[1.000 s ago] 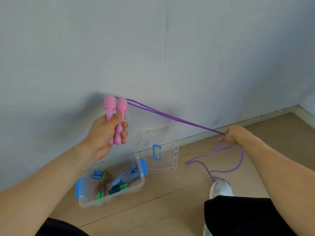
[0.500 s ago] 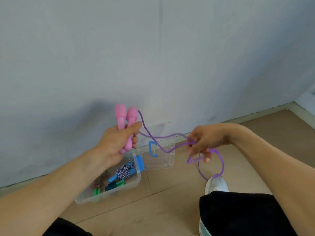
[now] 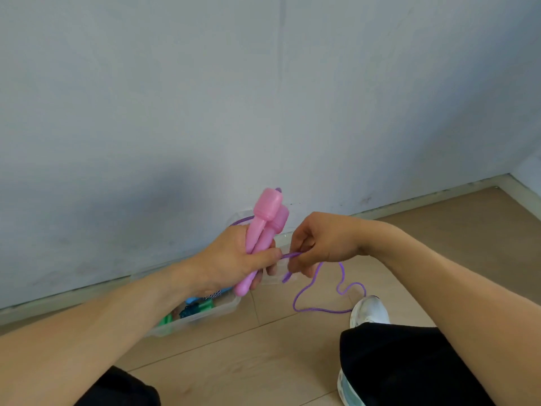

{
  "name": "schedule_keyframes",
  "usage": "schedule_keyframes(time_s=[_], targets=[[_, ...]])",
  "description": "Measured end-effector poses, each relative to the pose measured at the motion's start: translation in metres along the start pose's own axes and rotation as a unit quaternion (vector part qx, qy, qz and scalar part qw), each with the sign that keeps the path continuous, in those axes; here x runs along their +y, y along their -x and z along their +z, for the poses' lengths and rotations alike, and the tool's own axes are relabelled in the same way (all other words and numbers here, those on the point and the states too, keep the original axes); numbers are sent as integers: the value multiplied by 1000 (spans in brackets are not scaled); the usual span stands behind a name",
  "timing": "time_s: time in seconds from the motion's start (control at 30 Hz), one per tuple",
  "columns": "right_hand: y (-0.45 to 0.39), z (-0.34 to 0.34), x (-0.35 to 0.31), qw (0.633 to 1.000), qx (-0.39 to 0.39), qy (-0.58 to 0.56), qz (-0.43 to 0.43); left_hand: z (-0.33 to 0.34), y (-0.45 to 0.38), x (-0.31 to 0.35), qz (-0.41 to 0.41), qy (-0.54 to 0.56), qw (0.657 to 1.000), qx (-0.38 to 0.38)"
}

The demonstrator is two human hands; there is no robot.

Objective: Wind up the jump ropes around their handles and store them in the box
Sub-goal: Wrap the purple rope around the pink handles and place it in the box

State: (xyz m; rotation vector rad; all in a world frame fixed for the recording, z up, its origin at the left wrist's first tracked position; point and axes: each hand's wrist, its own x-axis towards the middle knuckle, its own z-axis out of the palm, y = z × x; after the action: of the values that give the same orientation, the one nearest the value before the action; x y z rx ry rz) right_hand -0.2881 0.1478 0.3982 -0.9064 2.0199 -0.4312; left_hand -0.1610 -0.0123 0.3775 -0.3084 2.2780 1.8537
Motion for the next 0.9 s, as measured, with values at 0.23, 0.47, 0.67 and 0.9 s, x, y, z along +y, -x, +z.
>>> schedule_keyframes(time_s=[0.23, 0.47, 0.67, 0.9], targets=[[-14, -18, 55, 981, 138, 73, 112, -38, -11, 17, 35, 222, 965, 133], [-8, -31, 105, 960, 140, -220, 97, -67, -24, -3, -26, 231, 922, 310], [5, -43, 139, 893, 253, -369, 47, -82, -33, -27, -94, 189, 907, 363], [14, -49, 159, 921, 205, -318, 94, -106, -36, -41, -113, 156, 907, 375]])
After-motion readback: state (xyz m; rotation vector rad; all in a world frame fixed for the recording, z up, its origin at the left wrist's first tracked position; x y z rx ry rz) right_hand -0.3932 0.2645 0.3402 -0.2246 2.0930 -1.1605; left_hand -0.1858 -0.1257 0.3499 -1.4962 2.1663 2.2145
